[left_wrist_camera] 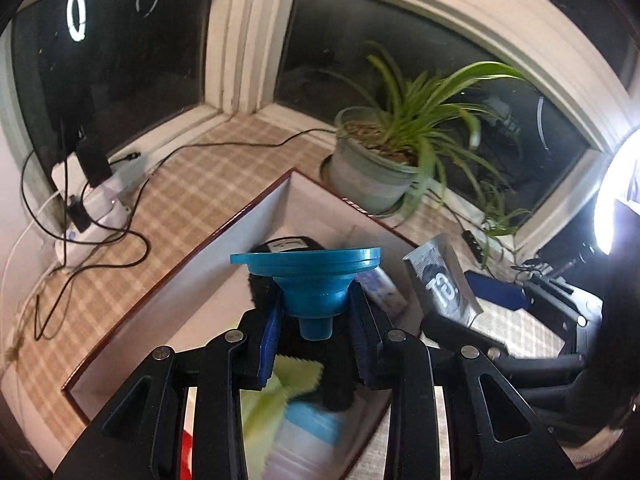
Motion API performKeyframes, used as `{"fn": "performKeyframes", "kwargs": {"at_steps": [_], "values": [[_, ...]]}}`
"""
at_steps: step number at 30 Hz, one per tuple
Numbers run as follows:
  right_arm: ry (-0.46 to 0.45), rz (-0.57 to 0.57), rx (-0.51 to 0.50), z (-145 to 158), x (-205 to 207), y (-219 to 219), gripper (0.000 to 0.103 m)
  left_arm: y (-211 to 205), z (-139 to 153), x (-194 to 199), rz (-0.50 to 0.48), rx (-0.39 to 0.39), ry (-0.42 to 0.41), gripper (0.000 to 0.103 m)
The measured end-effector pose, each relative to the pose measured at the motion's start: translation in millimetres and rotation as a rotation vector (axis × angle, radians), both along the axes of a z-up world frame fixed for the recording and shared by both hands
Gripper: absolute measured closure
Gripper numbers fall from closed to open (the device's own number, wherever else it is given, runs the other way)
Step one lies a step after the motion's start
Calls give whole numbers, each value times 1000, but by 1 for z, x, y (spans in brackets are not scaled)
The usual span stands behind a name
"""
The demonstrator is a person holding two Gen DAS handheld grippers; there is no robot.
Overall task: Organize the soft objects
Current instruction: 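Lift the funnel and pouch with both grippers and carry them over the box, then lower the funnel and pouch into the box and open both grippers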
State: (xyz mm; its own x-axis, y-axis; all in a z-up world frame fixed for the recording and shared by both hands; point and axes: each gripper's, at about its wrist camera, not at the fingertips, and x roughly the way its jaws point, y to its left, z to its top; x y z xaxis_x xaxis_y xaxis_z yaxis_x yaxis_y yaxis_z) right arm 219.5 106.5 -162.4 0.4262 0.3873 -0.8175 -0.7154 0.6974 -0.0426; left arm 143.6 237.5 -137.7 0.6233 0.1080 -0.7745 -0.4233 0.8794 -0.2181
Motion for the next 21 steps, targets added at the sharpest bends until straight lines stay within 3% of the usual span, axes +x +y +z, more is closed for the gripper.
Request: {"fn": "performKeyframes", "kwargs": {"at_steps": [9, 14, 18, 21], "values": [[26, 10, -35, -24, 12, 21, 50, 18, -13, 12, 48, -42, 44, 72], [17, 16, -34, -23, 12, 22, 41, 23, -13, 18, 62, -42, 50, 71], [-15, 15, -43, -20, 10, 23, 30, 25, -10, 17, 77, -28, 44, 63], [-18, 14, -42, -19, 10, 22, 28, 26, -7, 16, 82, -20, 34, 63]]}}
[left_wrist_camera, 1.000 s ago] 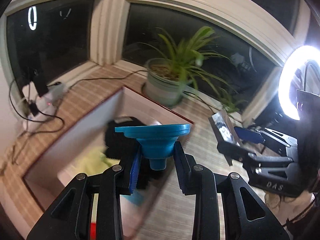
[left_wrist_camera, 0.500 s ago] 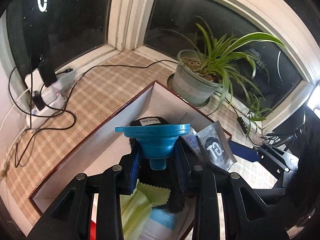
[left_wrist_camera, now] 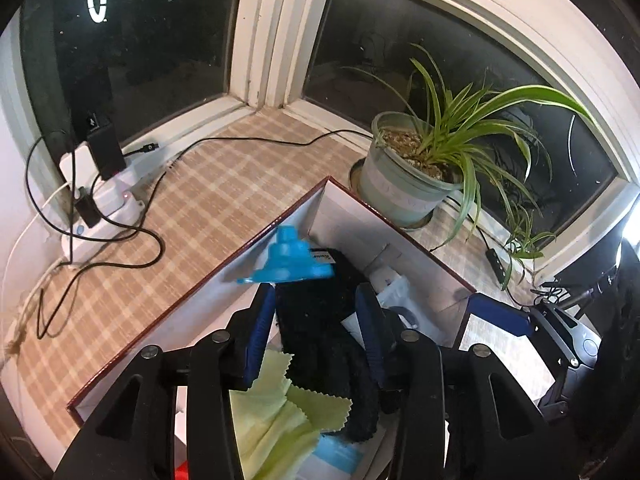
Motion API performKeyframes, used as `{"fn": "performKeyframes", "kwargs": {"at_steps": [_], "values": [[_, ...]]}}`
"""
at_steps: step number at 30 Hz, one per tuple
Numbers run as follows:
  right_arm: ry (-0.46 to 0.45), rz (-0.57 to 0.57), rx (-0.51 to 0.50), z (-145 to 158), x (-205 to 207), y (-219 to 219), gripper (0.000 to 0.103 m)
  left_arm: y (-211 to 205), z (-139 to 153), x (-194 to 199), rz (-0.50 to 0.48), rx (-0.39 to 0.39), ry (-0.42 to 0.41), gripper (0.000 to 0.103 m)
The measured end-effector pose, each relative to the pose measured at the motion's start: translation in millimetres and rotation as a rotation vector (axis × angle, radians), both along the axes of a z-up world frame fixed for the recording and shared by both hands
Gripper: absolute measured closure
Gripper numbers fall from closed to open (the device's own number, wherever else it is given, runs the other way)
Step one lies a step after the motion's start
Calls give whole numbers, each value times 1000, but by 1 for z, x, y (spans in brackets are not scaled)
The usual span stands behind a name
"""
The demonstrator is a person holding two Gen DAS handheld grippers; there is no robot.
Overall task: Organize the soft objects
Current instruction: 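Lower the funnel and pouch into the box and open both grippers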
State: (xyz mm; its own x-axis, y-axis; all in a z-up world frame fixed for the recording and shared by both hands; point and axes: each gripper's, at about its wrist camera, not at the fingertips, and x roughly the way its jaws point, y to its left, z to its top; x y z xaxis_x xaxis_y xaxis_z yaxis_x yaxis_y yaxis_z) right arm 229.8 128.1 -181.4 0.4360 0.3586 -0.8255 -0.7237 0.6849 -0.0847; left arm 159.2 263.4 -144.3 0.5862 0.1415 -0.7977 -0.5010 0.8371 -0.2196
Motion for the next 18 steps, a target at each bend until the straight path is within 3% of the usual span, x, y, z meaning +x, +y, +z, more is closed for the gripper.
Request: {"fn": "performKeyframes", "kwargs": {"at_steps": [18], "values": [[-27, 0, 6, 21, -22, -11, 28, -8, 14, -25, 12, 17, -23, 63]]}}
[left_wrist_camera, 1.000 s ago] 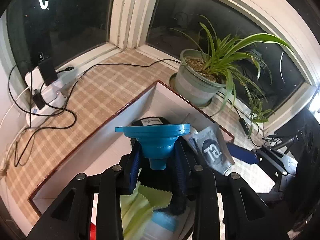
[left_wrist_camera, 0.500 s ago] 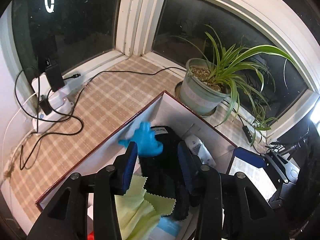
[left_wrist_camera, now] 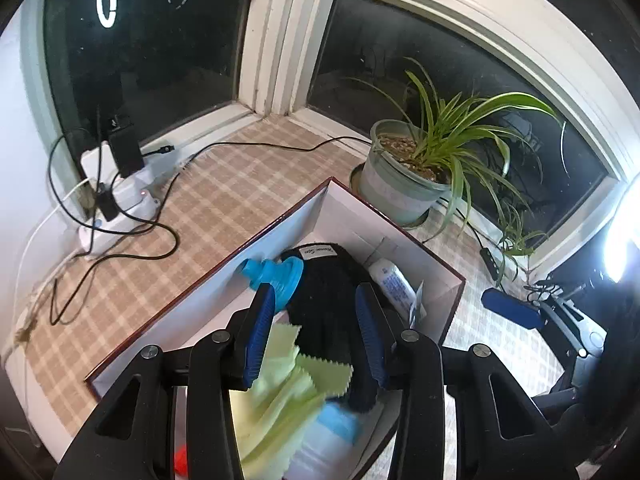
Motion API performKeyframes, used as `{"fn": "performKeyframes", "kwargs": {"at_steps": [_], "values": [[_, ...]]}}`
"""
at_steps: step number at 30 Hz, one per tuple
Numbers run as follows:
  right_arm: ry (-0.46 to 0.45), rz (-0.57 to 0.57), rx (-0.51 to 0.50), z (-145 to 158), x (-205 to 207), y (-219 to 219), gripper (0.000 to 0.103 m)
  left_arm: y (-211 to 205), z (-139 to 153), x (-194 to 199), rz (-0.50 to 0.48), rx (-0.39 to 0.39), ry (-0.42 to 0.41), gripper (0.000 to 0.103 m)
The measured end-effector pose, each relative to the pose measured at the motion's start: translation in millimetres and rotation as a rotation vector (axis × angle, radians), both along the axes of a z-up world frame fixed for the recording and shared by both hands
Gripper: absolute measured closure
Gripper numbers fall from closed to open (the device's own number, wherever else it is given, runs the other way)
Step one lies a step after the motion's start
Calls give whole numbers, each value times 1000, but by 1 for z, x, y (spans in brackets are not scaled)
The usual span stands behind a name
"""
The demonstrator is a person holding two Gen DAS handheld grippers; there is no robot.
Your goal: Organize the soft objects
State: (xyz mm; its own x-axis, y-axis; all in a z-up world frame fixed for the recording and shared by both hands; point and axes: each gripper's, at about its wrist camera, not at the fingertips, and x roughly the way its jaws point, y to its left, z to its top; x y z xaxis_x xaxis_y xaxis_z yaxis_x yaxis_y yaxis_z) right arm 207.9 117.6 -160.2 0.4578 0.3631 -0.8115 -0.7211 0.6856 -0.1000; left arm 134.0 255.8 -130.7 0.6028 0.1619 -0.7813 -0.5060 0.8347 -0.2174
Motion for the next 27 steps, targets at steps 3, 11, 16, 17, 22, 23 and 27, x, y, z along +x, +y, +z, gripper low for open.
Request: {"fn": "performKeyframes", "kwargs": {"at_steps": [3, 11, 16, 17, 22, 23, 27], "values": [[-7, 2, 6, 7, -8, -4, 28, -6, 4, -9, 1, 16, -4, 63], [-25, 5, 39, 27, -39, -21, 27, -32, 25, -53, 5, 91, -42, 53], [-40, 10, 50, 35, -59, -32, 23, -52, 36, -82, 6, 134, -65, 51], [-44, 11, 51, 36, -63, -35, 23, -55, 37, -89, 8, 134, -70, 51], [-72, 24, 55, 47, -91, -48, 21, -73, 45, -118, 20, 139, -89, 39], [-83, 27, 55, 50, -97, -50, 21, -77, 48, -124, 21, 149, -95, 36], [-106, 30, 66, 59, -123, -60, 19, -96, 59, -148, 29, 183, -122, 27]]}}
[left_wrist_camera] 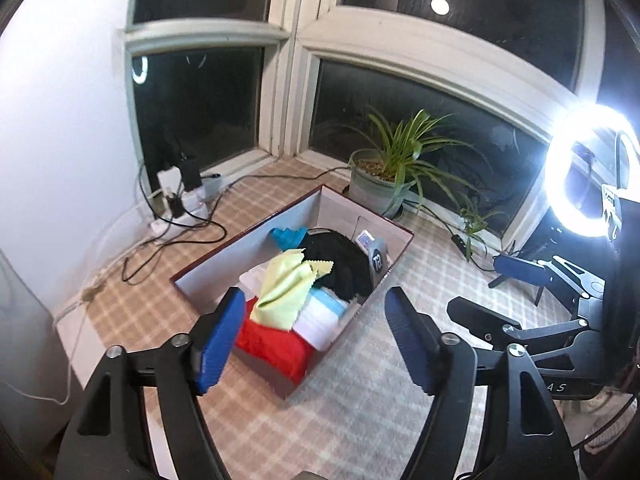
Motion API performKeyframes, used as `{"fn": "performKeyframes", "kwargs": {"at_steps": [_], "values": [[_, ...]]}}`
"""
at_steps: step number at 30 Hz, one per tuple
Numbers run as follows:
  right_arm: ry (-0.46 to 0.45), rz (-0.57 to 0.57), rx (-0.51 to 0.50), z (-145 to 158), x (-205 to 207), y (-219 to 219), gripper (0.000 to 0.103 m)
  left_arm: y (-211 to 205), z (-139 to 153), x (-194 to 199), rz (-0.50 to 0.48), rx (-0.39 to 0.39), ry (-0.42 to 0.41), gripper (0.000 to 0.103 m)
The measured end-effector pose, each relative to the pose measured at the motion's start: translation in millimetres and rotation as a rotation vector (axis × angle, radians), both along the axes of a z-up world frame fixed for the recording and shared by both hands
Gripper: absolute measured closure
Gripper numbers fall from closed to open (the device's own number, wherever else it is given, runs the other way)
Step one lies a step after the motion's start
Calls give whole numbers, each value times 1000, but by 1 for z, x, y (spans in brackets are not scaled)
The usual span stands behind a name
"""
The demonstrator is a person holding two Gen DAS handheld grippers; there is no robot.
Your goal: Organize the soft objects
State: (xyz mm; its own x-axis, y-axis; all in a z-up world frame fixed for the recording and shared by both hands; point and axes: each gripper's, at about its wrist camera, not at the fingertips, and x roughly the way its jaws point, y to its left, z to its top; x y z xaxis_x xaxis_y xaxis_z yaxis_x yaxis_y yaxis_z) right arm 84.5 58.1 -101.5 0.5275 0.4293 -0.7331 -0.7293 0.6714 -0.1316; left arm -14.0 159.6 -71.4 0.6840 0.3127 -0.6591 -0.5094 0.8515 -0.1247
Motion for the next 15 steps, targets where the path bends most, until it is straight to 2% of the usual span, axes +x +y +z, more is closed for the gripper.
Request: {"fn": "performKeyframes", "kwargs": {"at_steps": [3, 6, 15], "values": [[-21, -11, 18, 6, -21, -10, 19, -18, 8, -19, 7, 44, -16, 23], [-31, -33, 39, 8, -40, -21, 14, -36, 13, -39, 18, 81, -35, 22], [-77, -68, 62, 12, -95, -46, 12, -63, 14, -82, 60, 60, -35, 22]]}}
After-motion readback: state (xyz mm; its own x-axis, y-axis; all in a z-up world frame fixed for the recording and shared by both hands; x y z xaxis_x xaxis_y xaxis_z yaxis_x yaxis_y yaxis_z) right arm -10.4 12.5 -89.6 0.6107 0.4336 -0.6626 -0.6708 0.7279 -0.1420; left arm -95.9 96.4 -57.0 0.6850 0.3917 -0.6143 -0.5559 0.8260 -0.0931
